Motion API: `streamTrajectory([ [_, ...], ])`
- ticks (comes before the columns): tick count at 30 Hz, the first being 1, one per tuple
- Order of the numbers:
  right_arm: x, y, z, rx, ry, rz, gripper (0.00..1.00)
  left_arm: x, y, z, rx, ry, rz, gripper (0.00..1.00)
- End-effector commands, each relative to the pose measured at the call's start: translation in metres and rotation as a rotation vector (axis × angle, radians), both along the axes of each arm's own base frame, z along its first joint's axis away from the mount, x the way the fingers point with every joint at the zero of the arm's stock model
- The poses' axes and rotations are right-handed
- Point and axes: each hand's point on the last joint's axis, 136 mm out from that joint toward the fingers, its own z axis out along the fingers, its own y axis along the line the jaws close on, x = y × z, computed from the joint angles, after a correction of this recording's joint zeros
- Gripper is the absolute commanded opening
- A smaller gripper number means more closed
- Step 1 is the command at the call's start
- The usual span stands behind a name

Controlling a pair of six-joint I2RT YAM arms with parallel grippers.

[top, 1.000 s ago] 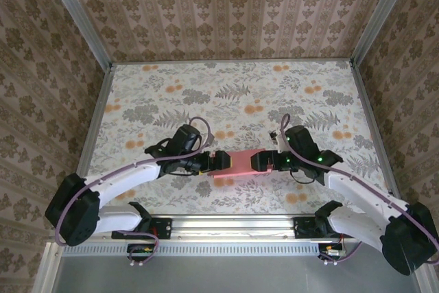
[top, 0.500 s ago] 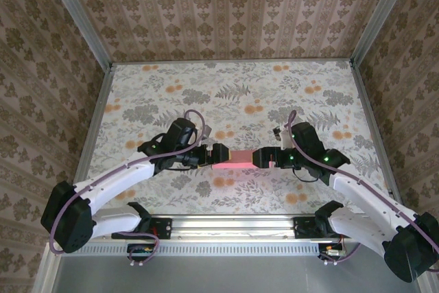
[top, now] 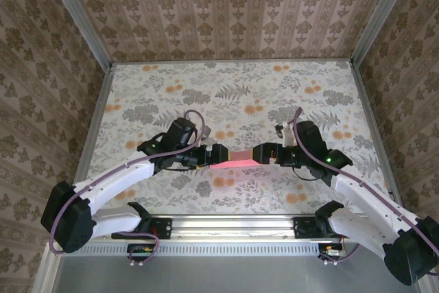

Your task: Fold the paper box

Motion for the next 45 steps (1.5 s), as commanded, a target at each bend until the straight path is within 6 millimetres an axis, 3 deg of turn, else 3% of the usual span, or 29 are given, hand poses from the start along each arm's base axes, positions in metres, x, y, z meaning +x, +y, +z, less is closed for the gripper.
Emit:
streamTrajectory([
  [1, -0.006, 0.015, 0.02, 0.106, -0.019, 0.064, 1.0, 0.001, -0.014, 0.027, -0.086, -0.036, -0.051, 1.0],
  [17, -0.014, 0.014, 0.01, 0.137, 0.059, 0.035, 1.0, -0.003, -0.012, 0.041, -0.145, 0.034, -0.046, 1.0],
  [29, -0.023, 0.013, -0.004, 0.167, 0.13, 0.021, 1.0, -0.011, -0.013, 0.029, -0.173, 0.151, -0.014, 1.0],
  [45, -0.026, 0.018, 0.01, 0.177, 0.193, 0.037, 1.0, -0.018, -0.012, 0.03, -0.188, 0.264, 0.019, 1.0],
])
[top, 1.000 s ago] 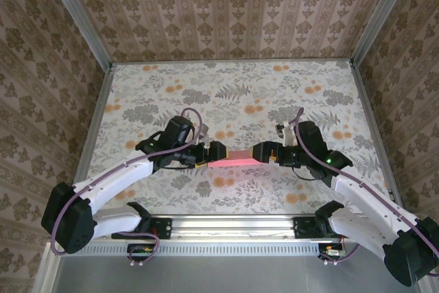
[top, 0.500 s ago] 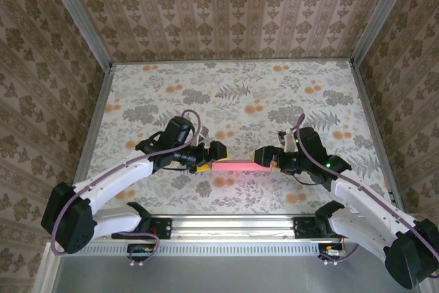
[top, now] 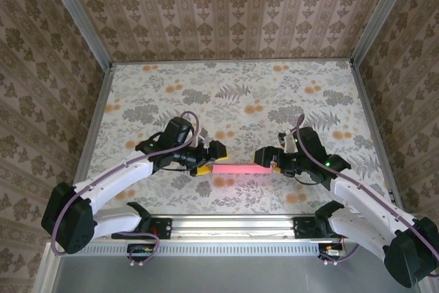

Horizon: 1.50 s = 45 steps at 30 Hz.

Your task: Fold the paper box

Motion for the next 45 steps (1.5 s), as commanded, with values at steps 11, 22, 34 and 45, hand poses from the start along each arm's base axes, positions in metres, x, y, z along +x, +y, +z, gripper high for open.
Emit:
streamTrajectory([
  [11, -0.009, 0.022, 0.045, 0.129, 0.026, 0.104, 1.0, -0.002, -0.012, 0.029, -0.156, 0.076, -0.001, 1.0],
  [22, -0.006, 0.023, 0.035, 0.121, 0.066, 0.103, 1.0, 0.002, -0.011, 0.025, -0.158, 0.126, 0.004, 1.0],
  [34, 0.0, 0.022, 0.03, 0.12, 0.091, 0.092, 1.0, 0.01, -0.008, 0.02, -0.152, 0.16, 0.015, 1.0],
  [45, 0.009, 0.021, 0.028, 0.12, 0.098, 0.078, 1.0, 0.015, -0.006, 0.015, -0.147, 0.18, 0.022, 1.0],
])
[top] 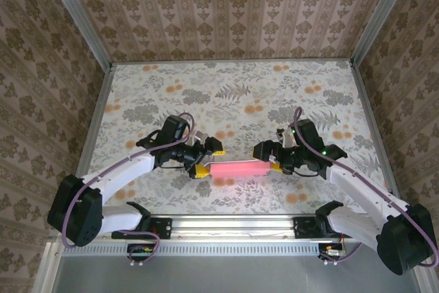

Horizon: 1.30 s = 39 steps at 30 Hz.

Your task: Fold the paper box

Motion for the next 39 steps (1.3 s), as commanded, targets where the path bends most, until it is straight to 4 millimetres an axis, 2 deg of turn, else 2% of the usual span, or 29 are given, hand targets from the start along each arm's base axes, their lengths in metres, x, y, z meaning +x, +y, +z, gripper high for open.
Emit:
streamTrajectory([
  [1, 0.001, 0.018, 0.027, 0.11, -0.021, 0.067, 1.0, 0.008, -0.013, 0.028, -0.106, -0.062, -0.042, 1.0],
  [24, 0.01, 0.005, 0.032, 0.083, -0.05, 0.026, 1.0, 0.015, 0.002, 0.027, -0.078, -0.077, -0.028, 1.0],
  [39, 0.008, 0.0, 0.017, 0.041, -0.04, 0.02, 1.0, 0.013, 0.006, 0.016, -0.051, -0.077, -0.029, 1.0],
])
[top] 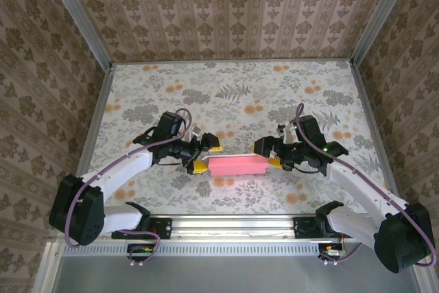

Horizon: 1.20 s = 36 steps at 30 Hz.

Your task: Fold the paper box

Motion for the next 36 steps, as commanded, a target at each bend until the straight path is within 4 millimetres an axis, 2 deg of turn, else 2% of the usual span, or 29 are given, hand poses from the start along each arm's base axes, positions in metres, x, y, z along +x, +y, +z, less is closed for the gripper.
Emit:
streamTrajectory([
  [1, -0.001, 0.001, 0.005, 0.008, -0.024, 0.025, 1.0, 0.0, 0.0, 0.007, -0.018, -0.032, -0.019, 1.0],
  [15, -0.001, -0.007, -0.011, -0.07, -0.011, 0.017, 1.0, -0.001, 0.006, -0.003, 0.026, -0.035, -0.017, 1.0],
  [24, -0.002, -0.013, -0.012, -0.116, -0.045, 0.03, 1.0, -0.003, 0.011, -0.002, 0.044, -0.053, -0.017, 1.0],
  [27, -0.004, -0.017, -0.004, -0.156, -0.124, 0.077, 1.0, -0.001, 0.02, 0.008, 0.065, -0.106, -0.021, 1.0],
  [33, -0.008, -0.031, 0.017, -0.238, -0.283, 0.104, 1.0, 0.007, 0.047, 0.038, 0.167, -0.352, -0.074, 1.0],
  [36, -0.008, -0.036, 0.029, -0.29, -0.335, 0.138, 0.91, 0.003, 0.054, 0.05, 0.211, -0.491, -0.174, 1.0],
])
